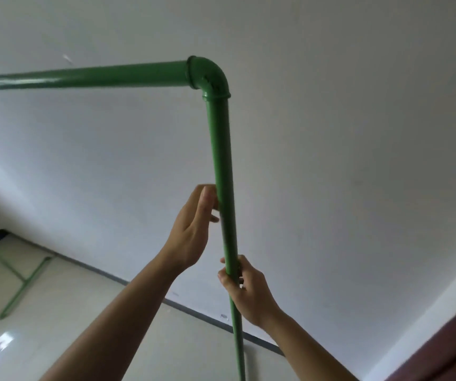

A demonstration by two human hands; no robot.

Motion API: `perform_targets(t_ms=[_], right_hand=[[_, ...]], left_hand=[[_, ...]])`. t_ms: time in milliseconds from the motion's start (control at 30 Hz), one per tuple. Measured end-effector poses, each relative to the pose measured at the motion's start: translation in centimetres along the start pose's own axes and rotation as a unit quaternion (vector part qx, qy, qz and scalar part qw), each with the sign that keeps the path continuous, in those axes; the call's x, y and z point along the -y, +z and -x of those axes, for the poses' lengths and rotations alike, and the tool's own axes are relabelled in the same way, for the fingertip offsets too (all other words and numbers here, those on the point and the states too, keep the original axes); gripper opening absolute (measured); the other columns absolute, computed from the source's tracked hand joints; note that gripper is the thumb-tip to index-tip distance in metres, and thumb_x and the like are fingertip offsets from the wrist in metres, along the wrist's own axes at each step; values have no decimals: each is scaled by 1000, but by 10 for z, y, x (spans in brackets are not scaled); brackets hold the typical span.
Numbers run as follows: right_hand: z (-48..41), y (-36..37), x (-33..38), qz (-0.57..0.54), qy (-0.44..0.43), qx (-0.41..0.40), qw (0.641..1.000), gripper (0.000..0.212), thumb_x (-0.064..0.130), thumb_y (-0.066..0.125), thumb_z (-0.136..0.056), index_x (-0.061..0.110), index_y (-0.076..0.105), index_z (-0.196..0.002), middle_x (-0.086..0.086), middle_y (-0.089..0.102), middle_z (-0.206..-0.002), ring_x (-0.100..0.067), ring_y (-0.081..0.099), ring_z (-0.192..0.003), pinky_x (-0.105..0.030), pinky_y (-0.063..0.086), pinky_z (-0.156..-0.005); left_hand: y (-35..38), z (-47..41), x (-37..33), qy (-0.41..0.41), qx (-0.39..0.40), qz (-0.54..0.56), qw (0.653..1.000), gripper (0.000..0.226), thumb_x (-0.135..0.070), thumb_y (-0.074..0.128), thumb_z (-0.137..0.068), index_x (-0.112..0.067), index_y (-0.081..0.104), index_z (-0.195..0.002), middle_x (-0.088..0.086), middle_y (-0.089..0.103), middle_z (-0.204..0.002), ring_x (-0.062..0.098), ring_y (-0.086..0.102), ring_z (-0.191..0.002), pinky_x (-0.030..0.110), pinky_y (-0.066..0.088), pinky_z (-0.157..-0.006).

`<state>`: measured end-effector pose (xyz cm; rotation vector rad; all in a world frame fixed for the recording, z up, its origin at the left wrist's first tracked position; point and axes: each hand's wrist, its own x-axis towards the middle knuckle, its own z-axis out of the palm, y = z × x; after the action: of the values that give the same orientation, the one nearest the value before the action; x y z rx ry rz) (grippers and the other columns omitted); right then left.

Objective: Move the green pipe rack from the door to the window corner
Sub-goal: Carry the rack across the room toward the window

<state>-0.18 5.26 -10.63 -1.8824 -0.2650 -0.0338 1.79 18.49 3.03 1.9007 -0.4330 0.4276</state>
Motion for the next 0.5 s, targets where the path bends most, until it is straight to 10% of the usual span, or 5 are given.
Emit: perform_targets(t_ms=[167,300,367,500], right_hand=[[-26,6,40,-123,-30,-47,991,10,33,67,-89,25,65,-94,-5,70,-70,-20,70,-67,-32,59,-69],[-26,13,52,-126,-46,-95,986,31,39,69,-86,11,62,-75,-2,60,-51,-14,61,-47,-24,53,-55],[-19,17,52,-131,-56,-93,985,42,40,68,-87,3,58,-68,-4,54,-46,-15,55,-42,-29,52,-52],[-17,30,51,-153,-57,-110,980,55,45,65,-83,-5,54,-63,-6,46,-42,-17,47,-38,-33,45,-46]], left_hand=[[-58,-29,-36,104,-241,-140,955,55,-50,33,-98,-6,51,-126,7,64,-108,22,62,-97,41,55,-85],[-117,-82,-74,257,-441,-268,817,62,-51,34,-104,4,54,-124,23,60,-117,34,57,-111,47,47,-98],[-139,-106,-92,261,-411,-342,804,81,-64,14,-99,-3,64,-119,19,66,-117,34,58,-113,37,42,-101],[-160,-127,-107,92,-178,-403,893,114,-87,-6,-79,-12,79,-81,7,70,-67,23,62,-69,37,45,-85]])
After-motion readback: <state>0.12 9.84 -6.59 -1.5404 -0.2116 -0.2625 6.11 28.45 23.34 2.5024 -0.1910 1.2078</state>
